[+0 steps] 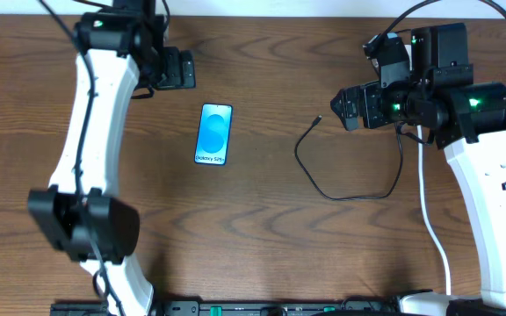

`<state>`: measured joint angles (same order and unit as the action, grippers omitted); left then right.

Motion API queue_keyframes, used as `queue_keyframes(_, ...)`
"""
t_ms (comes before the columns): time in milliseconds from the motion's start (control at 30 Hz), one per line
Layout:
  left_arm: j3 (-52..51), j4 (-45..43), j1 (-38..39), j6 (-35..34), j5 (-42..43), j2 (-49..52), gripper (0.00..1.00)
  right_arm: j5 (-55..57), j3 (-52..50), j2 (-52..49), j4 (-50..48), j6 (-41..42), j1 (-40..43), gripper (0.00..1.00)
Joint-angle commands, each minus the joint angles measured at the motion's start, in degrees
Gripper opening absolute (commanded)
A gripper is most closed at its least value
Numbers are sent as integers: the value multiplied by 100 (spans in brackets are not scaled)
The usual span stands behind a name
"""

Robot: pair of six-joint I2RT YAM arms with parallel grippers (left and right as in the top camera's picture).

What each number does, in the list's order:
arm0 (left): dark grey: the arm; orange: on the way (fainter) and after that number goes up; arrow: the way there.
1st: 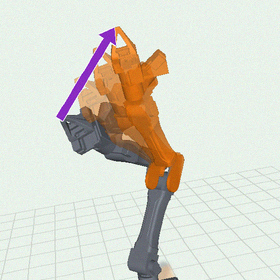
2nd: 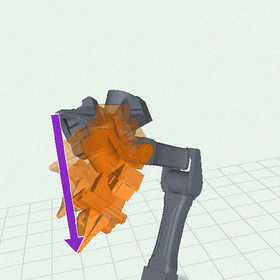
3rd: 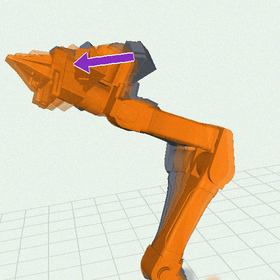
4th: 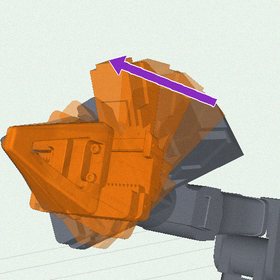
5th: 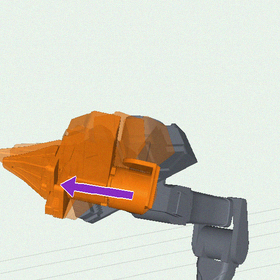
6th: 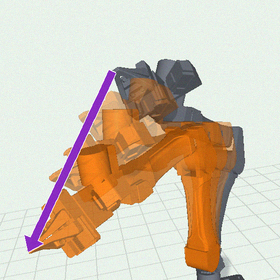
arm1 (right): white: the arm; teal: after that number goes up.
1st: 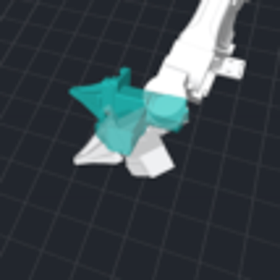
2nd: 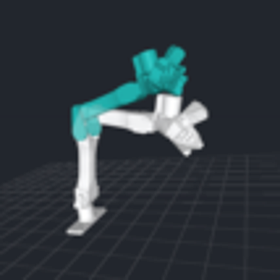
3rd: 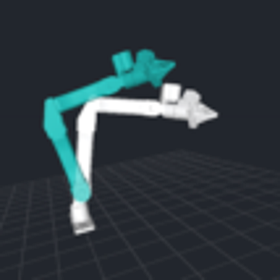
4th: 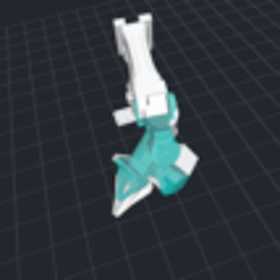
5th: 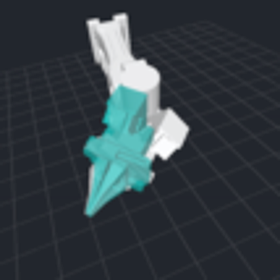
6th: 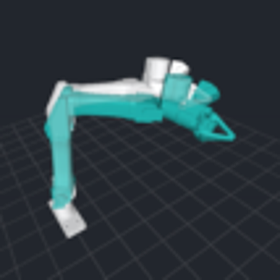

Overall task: Plug charger to phone and switch on socket
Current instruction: 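Raise both arms and move the left gripper over the phone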

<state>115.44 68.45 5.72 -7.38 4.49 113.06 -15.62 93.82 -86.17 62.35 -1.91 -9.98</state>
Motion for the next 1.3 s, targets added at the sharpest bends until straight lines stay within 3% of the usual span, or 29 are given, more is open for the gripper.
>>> queue_keyframes(0,101,-68,-22,-286,-116,442,98,24,94,55,28,59,-42,99)
queue_keyframes(467,59,-291,461,-592,-262,1366,99,31,57,52,96,55,-42,99)
queue_keyframes(700,-245,-295,756,-1058,-442,1493,99,72,2,31,140,52,-42,99)
queue_keyframes(1267,-1121,-811,1152,-1139,-522,1502,99,70,2,28,177,52,-42,99)
